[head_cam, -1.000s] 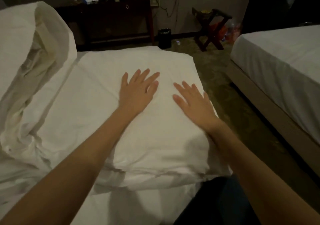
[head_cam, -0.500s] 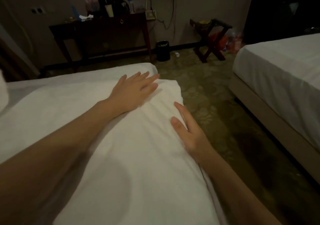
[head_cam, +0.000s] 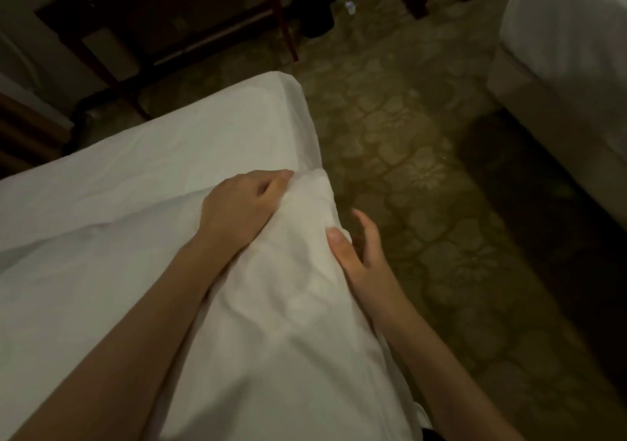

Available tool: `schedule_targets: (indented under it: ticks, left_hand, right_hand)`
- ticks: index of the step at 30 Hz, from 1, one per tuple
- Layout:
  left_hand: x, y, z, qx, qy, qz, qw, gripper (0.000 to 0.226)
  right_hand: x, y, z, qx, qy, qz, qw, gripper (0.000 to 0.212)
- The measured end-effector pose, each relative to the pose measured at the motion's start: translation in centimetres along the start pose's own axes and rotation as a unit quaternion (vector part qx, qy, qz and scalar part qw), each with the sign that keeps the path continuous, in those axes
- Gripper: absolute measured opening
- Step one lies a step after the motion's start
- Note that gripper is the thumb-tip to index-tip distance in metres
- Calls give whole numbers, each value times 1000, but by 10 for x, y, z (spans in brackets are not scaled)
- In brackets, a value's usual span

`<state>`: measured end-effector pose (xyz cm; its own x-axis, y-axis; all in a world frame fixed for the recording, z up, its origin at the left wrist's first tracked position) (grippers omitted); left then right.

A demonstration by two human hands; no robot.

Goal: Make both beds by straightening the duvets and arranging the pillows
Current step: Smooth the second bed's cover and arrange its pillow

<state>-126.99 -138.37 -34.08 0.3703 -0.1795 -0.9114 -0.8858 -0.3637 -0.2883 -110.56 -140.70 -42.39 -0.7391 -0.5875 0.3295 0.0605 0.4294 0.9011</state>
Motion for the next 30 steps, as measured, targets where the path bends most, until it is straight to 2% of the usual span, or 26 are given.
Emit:
schedule_targets:
  ticks: [10, 16, 22, 25, 30]
  left_hand:
    - [4, 8, 34, -58, 18, 34, 998, 43]
    - [9, 10, 32, -49, -10, 10, 999, 44]
    - [12, 18, 36, -36, -33, 8, 999, 66]
    - [9, 23, 35, -35, -76, 8, 996, 61]
    - [1, 29, 36, -32, -126, -13, 991, 50]
  right_hand:
    - [-2, -1, 35, 62, 50, -6, 997, 104]
    - [-6, 7, 68, 51, 24, 63, 996, 78]
    - [1, 20, 108, 52, 16, 58, 997, 89]
    - [1, 28, 120, 73, -9, 43, 996, 94]
    - [7, 41, 135, 39, -39, -3, 998, 89]
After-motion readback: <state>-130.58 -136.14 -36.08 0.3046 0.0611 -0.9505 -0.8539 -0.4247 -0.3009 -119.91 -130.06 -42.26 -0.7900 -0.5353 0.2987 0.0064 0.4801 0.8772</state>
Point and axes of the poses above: each hand's wrist, its own z-axis towards the middle knuckle, its own x-axis out of the palm, y = z × x, the point moved 6 cm from there along z, towards the middle knuckle, and after that the axes turned 14 degrees about y, right-handed, at the moved point
